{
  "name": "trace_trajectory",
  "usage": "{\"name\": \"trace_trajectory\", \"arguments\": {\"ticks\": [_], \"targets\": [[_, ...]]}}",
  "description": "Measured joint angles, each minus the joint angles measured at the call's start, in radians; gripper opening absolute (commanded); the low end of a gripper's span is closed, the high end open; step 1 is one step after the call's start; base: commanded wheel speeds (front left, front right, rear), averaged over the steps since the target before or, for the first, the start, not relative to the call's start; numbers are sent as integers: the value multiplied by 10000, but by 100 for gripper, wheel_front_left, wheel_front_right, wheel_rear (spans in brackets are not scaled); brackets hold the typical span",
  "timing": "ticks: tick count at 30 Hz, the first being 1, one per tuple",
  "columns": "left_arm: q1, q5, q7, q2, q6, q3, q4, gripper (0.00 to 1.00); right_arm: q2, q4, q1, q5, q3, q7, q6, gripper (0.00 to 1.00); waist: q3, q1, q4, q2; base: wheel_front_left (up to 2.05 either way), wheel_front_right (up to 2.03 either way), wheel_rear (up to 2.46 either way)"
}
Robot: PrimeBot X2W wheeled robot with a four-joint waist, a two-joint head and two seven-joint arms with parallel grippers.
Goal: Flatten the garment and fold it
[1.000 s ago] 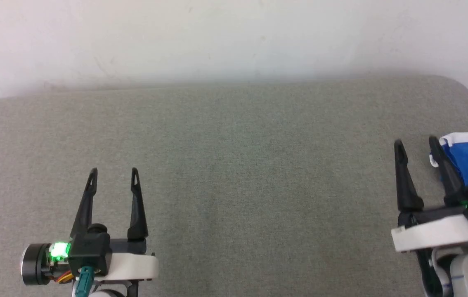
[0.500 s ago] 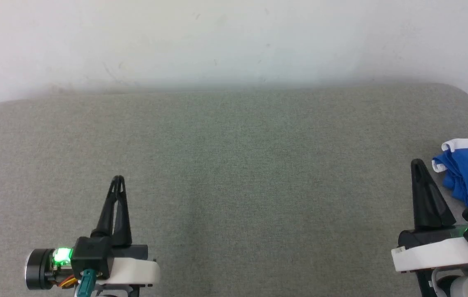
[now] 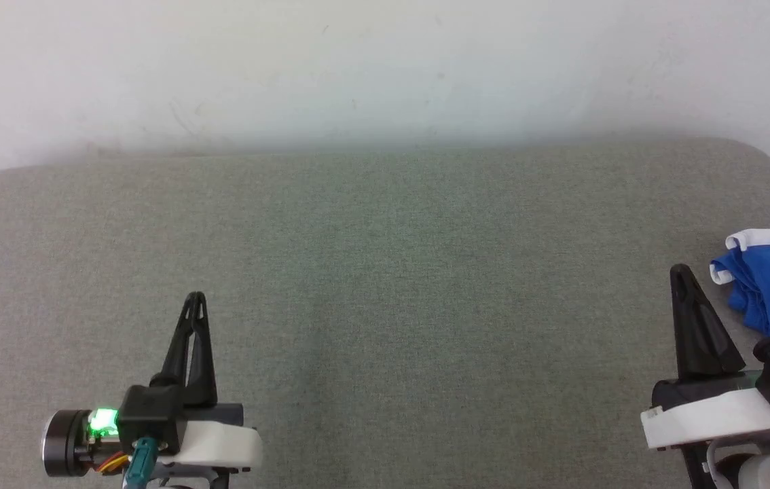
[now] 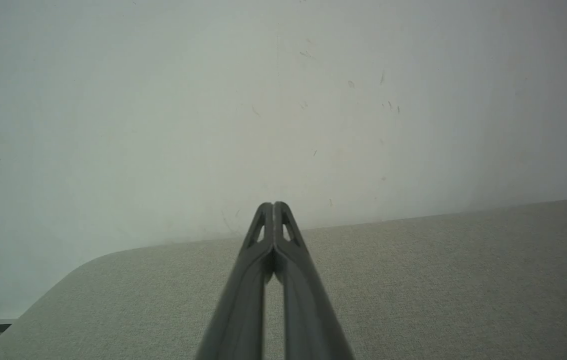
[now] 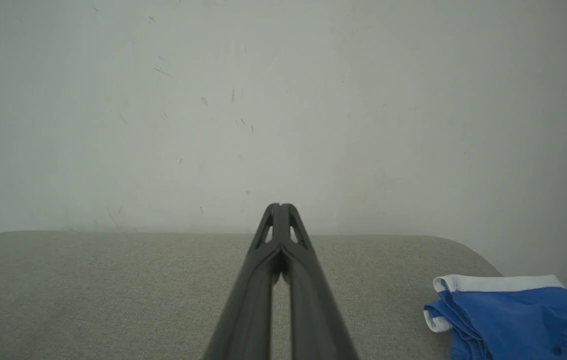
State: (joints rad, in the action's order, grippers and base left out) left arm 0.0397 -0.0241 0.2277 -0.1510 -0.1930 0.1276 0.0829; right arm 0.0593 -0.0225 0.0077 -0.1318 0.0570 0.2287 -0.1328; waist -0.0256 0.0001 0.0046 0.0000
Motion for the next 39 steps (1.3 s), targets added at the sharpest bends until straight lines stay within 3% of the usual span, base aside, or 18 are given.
{"name": "trace_trajectory", "arguments": {"ticks": [39], "targets": [[-34,2,-792,322,650,-424,-293,0,-6,54,-5,397,-228,-794,0,0,90,0,-17,0,0,0,0]]}}
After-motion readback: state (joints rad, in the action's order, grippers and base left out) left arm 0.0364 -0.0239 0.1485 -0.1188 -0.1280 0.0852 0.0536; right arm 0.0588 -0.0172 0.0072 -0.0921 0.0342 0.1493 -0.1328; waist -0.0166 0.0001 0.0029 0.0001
